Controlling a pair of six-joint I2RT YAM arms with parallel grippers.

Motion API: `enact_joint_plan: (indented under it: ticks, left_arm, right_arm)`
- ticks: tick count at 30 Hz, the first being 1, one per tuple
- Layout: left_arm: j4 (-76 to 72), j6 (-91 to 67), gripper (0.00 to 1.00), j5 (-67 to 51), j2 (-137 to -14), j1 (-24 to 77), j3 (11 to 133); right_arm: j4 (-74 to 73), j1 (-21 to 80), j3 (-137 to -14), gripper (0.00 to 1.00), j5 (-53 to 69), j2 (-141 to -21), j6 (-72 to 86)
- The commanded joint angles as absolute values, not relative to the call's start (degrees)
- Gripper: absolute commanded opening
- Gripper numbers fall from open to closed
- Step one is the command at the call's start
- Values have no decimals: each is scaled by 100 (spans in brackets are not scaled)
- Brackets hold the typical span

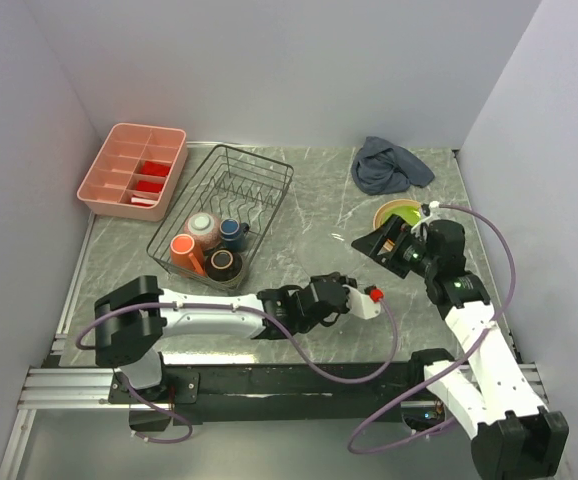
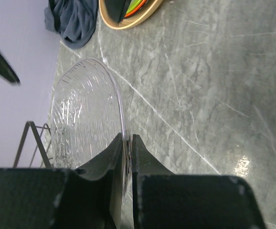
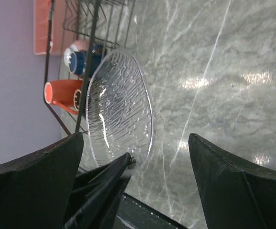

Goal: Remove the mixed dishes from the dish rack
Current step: Place the plate at the center of the board.

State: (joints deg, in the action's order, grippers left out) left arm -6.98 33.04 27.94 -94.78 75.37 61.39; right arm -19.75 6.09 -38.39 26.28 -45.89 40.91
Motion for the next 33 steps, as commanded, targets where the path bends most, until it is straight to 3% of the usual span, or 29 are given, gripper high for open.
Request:
enact_joint_plan:
  ticks: [1, 4, 10, 15, 18, 19, 23, 25, 28, 33]
  left_arm:
    - [-1204, 3638, 1, 3050, -9589, 7751, 6460]
    - [-1134, 3612, 1, 3024, -9659, 7822, 6539]
    - [-1099, 3586, 2, 3041, -9703, 7945, 6530]
    - [-1029, 3446, 5, 3093, -9712, 7972, 6556]
    - [-976, 3244, 14, 3138, -9659, 7972, 6557]
    - [-976, 3147, 22, 3146, -9642, 7972, 6548]
    - [-1063, 2953, 47, 3252, -9493, 7954, 6390]
    - [-1081, 2814, 62, 3313, -9431, 7928, 6337]
    - [-1125, 2524, 72, 3314, -9229, 7831, 6197]
    - [-1046, 1804, 99, 3147, -8562, 7446, 5854]
  right_arm:
    - [-2039, 826, -3999, 97, 2444, -4860, 4140]
    - [-1987, 958, -3903, 89, 2295, -4922, 4175]
    - [-1855, 1125, -3841, 61, 2153, -5097, 4184]
    - [-1933, 1230, -3885, 30, 1978, -5212, 4149]
    - [-1986, 1230, -3920, 15, 1881, -5186, 4113]
    - [-2004, 1230, -3937, 9, 1855, -5177, 4113]
    - [-2013, 1230, -3981, 0, 1740, -5124, 4070]
    - [-2065, 1230, -4051, 0, 1591, -5133, 4026]
    - [-2100, 1204, -4157, 0, 1389, -5212, 3955]
    - [-2162, 1012, -4377, 0, 1161, -5475, 3823]
